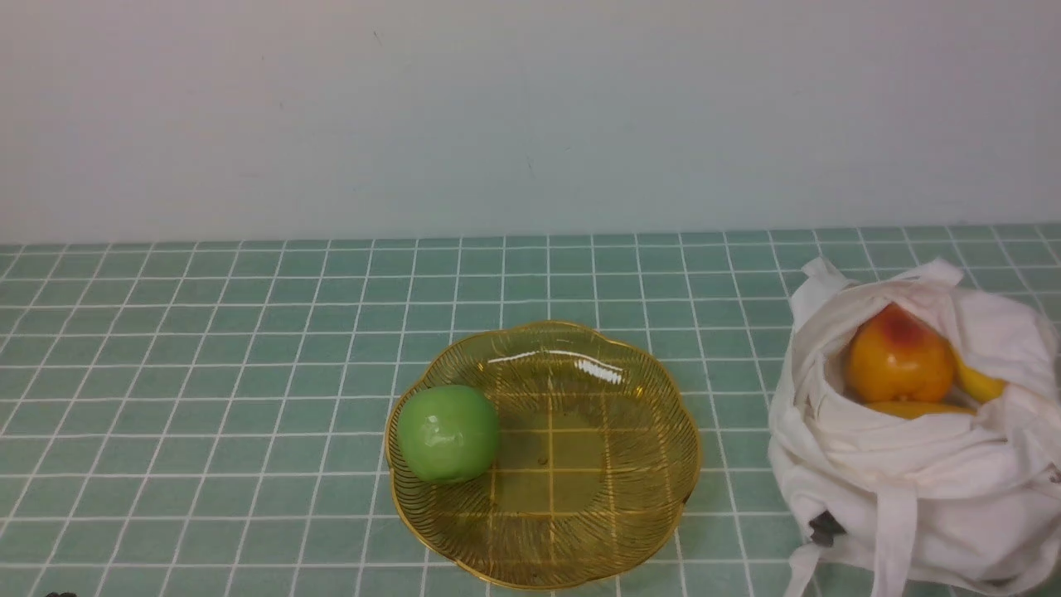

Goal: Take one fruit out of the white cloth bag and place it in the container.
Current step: 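Reach into the cloth bag and grasp a fruit inside it with the right gripper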

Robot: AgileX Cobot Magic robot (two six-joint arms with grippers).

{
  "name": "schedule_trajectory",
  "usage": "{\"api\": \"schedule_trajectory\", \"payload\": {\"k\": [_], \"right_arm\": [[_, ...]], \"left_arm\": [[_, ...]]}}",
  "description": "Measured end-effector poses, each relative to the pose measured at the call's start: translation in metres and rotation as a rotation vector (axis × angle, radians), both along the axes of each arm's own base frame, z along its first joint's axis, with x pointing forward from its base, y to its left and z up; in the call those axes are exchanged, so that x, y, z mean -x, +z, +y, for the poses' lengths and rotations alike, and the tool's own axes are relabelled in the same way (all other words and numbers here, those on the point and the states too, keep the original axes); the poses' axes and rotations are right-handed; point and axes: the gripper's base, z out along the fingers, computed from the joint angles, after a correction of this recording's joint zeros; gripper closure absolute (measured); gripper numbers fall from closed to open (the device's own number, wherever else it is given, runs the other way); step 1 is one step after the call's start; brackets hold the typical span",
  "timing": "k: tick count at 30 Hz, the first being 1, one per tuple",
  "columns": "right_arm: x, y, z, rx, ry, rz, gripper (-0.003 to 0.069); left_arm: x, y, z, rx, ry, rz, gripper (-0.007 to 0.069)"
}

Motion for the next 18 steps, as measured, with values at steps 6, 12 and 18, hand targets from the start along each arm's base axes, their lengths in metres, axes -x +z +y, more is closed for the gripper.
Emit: {"api": "schedule_trajectory", "payload": {"k": [6,12,18], "right_arm": [[0.0,0.0,0.0,0.0,0.0,0.0,0.0673],[0.0,0.0,0.0,0.0,0.0,0.0,0.0673],[0.0,0.0,0.0,-0.011,-0.002,0.0,0.0673]], "left_arm": [[0.0,0.0,0.0,0.0,0.0,0.0,0.0632],[0.0,0.0,0.0,0.0,0.0,0.0,0.0632],[0.0,0.0,0.0,0.0,0.0,0.0,0.0632]]}}
